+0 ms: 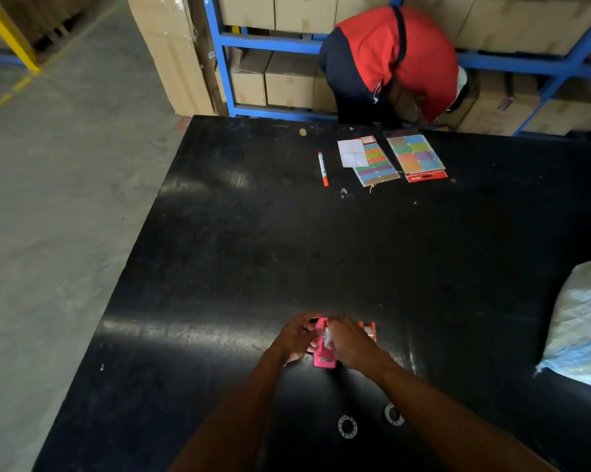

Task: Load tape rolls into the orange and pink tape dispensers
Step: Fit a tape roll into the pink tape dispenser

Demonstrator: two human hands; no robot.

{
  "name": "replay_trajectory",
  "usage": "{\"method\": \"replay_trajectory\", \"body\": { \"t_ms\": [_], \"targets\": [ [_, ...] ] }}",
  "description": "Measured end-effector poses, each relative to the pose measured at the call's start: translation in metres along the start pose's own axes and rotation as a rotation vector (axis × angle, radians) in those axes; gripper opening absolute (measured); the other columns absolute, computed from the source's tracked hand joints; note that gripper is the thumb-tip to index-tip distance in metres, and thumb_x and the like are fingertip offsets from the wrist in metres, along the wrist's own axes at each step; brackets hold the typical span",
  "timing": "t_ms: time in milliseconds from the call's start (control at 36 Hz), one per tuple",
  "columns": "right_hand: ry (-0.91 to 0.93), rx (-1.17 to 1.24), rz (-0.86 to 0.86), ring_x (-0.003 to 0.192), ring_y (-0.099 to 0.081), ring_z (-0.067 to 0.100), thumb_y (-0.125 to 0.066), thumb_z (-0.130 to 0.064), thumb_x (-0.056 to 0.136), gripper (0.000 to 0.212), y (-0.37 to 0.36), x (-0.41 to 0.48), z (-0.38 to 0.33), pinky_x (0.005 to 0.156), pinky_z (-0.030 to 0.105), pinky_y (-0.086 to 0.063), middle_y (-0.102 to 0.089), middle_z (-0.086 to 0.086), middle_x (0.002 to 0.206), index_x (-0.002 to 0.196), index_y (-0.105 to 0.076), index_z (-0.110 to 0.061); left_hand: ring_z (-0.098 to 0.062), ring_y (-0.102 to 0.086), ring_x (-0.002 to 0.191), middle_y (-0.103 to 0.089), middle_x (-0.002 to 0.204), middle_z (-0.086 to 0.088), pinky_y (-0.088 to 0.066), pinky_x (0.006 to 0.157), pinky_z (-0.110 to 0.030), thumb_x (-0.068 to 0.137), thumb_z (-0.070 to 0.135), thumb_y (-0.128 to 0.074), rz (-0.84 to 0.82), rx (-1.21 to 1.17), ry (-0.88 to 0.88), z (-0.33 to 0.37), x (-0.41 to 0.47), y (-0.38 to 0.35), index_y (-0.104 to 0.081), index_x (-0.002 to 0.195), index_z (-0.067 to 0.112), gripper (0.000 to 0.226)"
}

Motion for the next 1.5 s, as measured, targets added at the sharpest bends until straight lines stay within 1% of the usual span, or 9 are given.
{"method": "replay_trajectory", "body": {
  "t_ms": [306, 500, 639, 806, 917, 1083, 1222, 1333, 1500],
  "targets": [
    [-0.030, -0.061, -0.049, 0.089, -0.065, 0.027, -0.063, -0.018, 0.089, 0.014, -0.007, 0.003, 0.005, 0.070, 0.026, -0.041, -0.066, 0.018, 0.105, 0.093, -0.067, -0.005, -0.026, -0.064, 0.086, -0.058, 0.097, -0.014, -0.060, 0.071, -0.036, 0.092, -0.005, -0.054, 0.010, -0.008, -0.024, 0.001, -0.002, 0.002, -0.054, 0.131, 0.009, 0.042],
    [-0.047, -0.063, -0.001, 0.107, -0.060, 0.023, -0.059, -0.024, 0.094, 0.026, -0.005, 0.002, 0.009, 0.092, 0.030, -0.047, -0.059, 0.013, 0.122, 0.113, -0.063, -0.007, -0.024, -0.063, 0.090, -0.057, 0.101, -0.009, -0.061, 0.066, -0.028, 0.093, 0.003, -0.057, 0.055, 0.073, -0.084, 0.004, -0.005, 0.003, -0.056, 0.127, 0.016, 0.036],
    [-0.045, -0.058, 0.022, 0.103, -0.061, 0.023, -0.058, -0.022, 0.095, 0.020, -0.006, 0.002, 0.011, 0.081, 0.028, -0.044, -0.060, 0.010, 0.113, 0.103, -0.066, -0.007, -0.023, -0.064, 0.091, -0.060, 0.092, 0.000, -0.060, 0.077, -0.041, 0.093, 0.004, -0.058, 0.053, 0.049, -0.060, -0.004, -0.002, 0.003, -0.058, 0.123, 0.023, 0.035],
    [-0.043, -0.040, -0.020, 0.095, -0.061, 0.023, -0.059, -0.018, 0.093, 0.016, -0.010, 0.006, 0.012, 0.077, 0.026, -0.044, -0.062, 0.012, 0.106, 0.089, -0.069, -0.006, -0.015, -0.066, 0.088, -0.064, 0.093, 0.003, -0.060, 0.069, -0.024, 0.095, 0.004, -0.055, 0.010, 0.013, -0.053, -0.002, -0.001, 0.002, -0.056, 0.129, 0.016, 0.036],
    [-0.040, -0.035, -0.078, 0.103, -0.058, 0.023, -0.067, -0.019, 0.088, 0.014, -0.010, 0.012, 0.013, 0.088, 0.032, -0.047, -0.060, 0.010, 0.111, 0.093, -0.073, -0.007, -0.027, -0.062, 0.090, -0.059, 0.094, -0.012, -0.058, 0.073, -0.036, 0.093, -0.002, -0.055, 0.040, 0.006, -0.053, -0.005, 0.002, 0.002, -0.056, 0.130, 0.010, 0.039],
    [-0.054, -0.020, -0.125, 0.097, -0.063, 0.023, -0.068, -0.020, 0.087, 0.016, -0.010, 0.016, 0.015, 0.087, 0.034, -0.051, -0.067, 0.011, 0.109, 0.096, -0.074, -0.009, -0.024, -0.064, 0.091, -0.062, 0.087, 0.001, -0.057, 0.084, -0.047, 0.091, 0.002, -0.059, 0.047, 0.023, -0.054, -0.012, 0.005, 0.001, -0.059, 0.126, 0.017, 0.038],
    [-0.002, -0.046, 0.017, 0.113, -0.057, 0.022, -0.069, -0.027, 0.086, 0.037, -0.002, 0.004, 0.018, 0.096, 0.032, -0.044, -0.060, 0.006, 0.123, 0.119, -0.061, -0.014, -0.031, -0.066, 0.096, -0.062, 0.093, -0.004, -0.060, 0.081, -0.042, 0.093, 0.004, -0.057, 0.048, 0.040, -0.055, -0.009, 0.003, 0.002, -0.058, 0.128, 0.021, 0.039],
    [0.073, -0.086, 0.145, 0.106, -0.056, 0.020, -0.061, -0.035, 0.089, 0.029, 0.004, -0.004, 0.018, 0.091, 0.033, -0.041, -0.061, 0.002, 0.116, 0.113, -0.058, -0.020, -0.026, -0.064, 0.091, -0.060, 0.094, -0.007, -0.061, 0.070, -0.030, 0.094, 0.003, -0.054, 0.042, 0.025, -0.060, -0.009, 0.002, 0.003, -0.056, 0.129, 0.018, 0.038],
    [0.111, -0.228, 0.199, 0.107, -0.053, 0.021, -0.051, -0.042, 0.091, 0.028, -0.001, -0.013, 0.018, 0.093, 0.037, -0.038, -0.059, 0.001, 0.113, 0.106, -0.063, -0.021, -0.027, -0.066, 0.093, -0.063, 0.095, -0.005, -0.061, 0.075, -0.039, 0.092, 0.003, -0.057, 0.040, 0.019, -0.059, -0.013, 0.005, 0.002, -0.057, 0.127, 0.016, 0.038]
  ]
}}
Point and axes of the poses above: each hand's wrist, its own x-axis towards the middle knuckle, its own y-axis out of the back of the hand, z = x × y, the point moved 10 cm from there along x, towards the middle knuckle
